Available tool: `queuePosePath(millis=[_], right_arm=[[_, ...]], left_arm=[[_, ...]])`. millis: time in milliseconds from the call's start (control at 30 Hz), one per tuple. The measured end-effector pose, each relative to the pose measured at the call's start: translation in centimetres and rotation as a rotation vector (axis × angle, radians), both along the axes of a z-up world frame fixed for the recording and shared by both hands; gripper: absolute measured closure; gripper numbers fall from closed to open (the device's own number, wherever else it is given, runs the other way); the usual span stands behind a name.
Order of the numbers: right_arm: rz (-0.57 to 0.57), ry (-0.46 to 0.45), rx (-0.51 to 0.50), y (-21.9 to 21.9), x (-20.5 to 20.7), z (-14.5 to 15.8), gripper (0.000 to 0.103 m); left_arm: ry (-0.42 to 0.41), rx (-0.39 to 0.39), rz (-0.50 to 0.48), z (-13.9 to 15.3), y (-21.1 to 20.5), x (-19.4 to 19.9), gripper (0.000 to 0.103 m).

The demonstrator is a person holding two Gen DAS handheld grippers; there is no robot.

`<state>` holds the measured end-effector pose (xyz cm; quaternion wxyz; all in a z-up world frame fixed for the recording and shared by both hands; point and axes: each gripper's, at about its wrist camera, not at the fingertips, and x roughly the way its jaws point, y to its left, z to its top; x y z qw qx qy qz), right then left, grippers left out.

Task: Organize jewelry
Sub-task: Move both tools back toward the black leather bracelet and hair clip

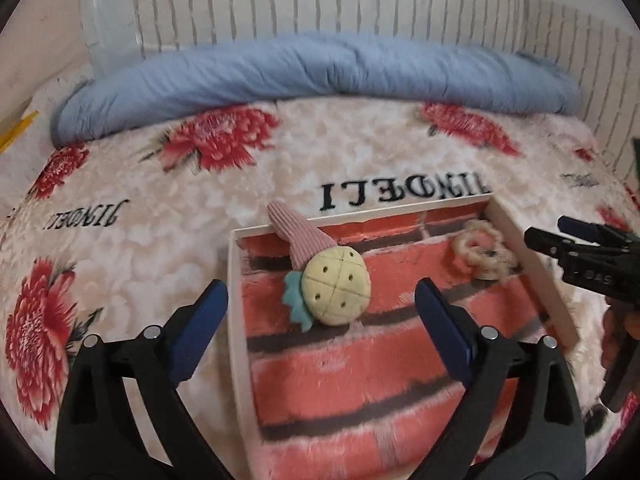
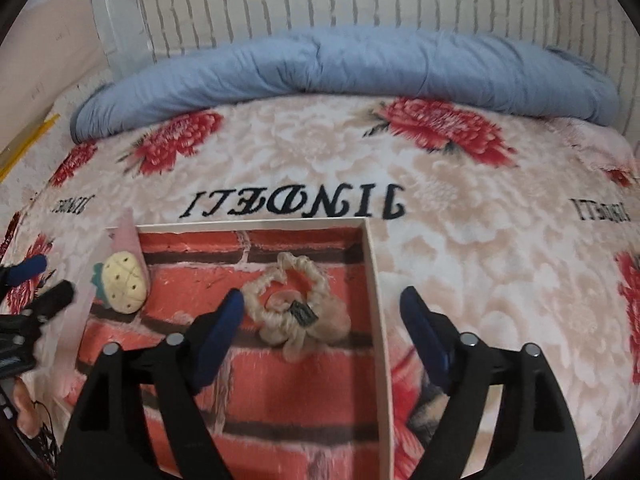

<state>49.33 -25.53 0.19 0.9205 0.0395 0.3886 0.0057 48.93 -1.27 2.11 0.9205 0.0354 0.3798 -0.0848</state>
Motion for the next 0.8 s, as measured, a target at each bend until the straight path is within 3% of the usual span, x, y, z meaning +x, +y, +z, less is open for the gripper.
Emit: queuePosePath(millis=[200,333,667,800], right_arm=[[-0.071,-0.032,0.036,-1.6,-5.2,0.4,0.015],[-0.104,-0.065,0.040,-2.2,-8.9,0.6,0.010],[-0.139,-0.080,0.021,-1.0,-14.8,-0.3,0.008],[-0.120,-0.112,-0.019,1.0,-17.0,-0.4,0.008]], left_arm=[[-0.058,0.026,0.011,1.9,2.8,-5.5,0.008],[-0.054,-0.009,0.029,2.1,5.3,-8.8,0.005],[-0.038,-0.047,0.101,0.7,11.3,-14.9,0.005],[-0.041,-0.028,0.130,0.0,12.9,-16.7,0.005]])
